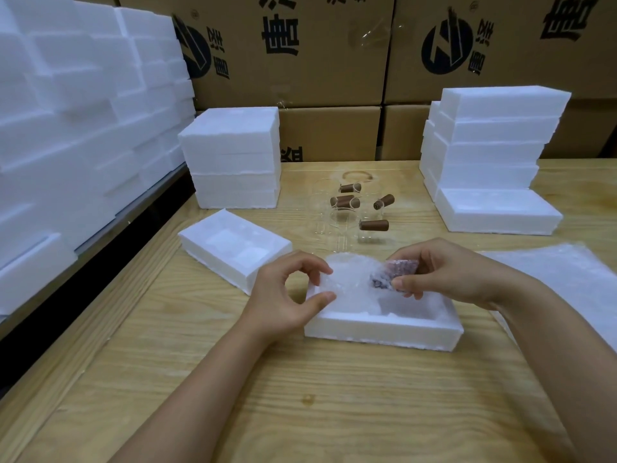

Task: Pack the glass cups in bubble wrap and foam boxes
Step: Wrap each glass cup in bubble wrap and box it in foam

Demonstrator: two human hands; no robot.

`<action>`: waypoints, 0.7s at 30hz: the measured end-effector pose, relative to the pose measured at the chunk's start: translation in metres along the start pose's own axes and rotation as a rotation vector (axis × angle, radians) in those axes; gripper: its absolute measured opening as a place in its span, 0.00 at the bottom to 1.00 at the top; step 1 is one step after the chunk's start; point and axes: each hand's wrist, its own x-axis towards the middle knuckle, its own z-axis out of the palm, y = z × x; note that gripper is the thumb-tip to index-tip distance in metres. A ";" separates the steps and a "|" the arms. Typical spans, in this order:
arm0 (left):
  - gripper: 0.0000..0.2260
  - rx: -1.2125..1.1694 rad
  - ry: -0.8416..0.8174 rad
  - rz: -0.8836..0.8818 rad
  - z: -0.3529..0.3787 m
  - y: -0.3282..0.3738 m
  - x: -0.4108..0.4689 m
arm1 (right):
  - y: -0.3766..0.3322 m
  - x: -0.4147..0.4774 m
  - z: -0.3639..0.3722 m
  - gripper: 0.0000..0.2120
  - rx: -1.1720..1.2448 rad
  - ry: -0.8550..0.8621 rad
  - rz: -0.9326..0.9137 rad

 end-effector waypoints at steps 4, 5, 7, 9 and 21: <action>0.11 -0.002 0.004 -0.051 0.002 -0.004 0.003 | 0.004 0.004 0.003 0.03 -0.050 0.068 -0.019; 0.11 -0.001 0.000 -0.057 0.002 -0.005 0.003 | 0.005 0.005 0.004 0.03 -0.063 0.080 -0.022; 0.11 0.005 -0.010 -0.060 0.002 -0.007 0.004 | 0.006 0.006 0.004 0.04 -0.080 0.093 -0.021; 0.11 -0.012 -0.018 -0.076 0.002 -0.008 0.003 | 0.007 0.006 0.005 0.05 -0.079 0.091 -0.021; 0.12 0.080 0.314 0.036 -0.016 -0.002 0.006 | -0.002 -0.007 -0.009 0.24 -0.121 0.028 0.089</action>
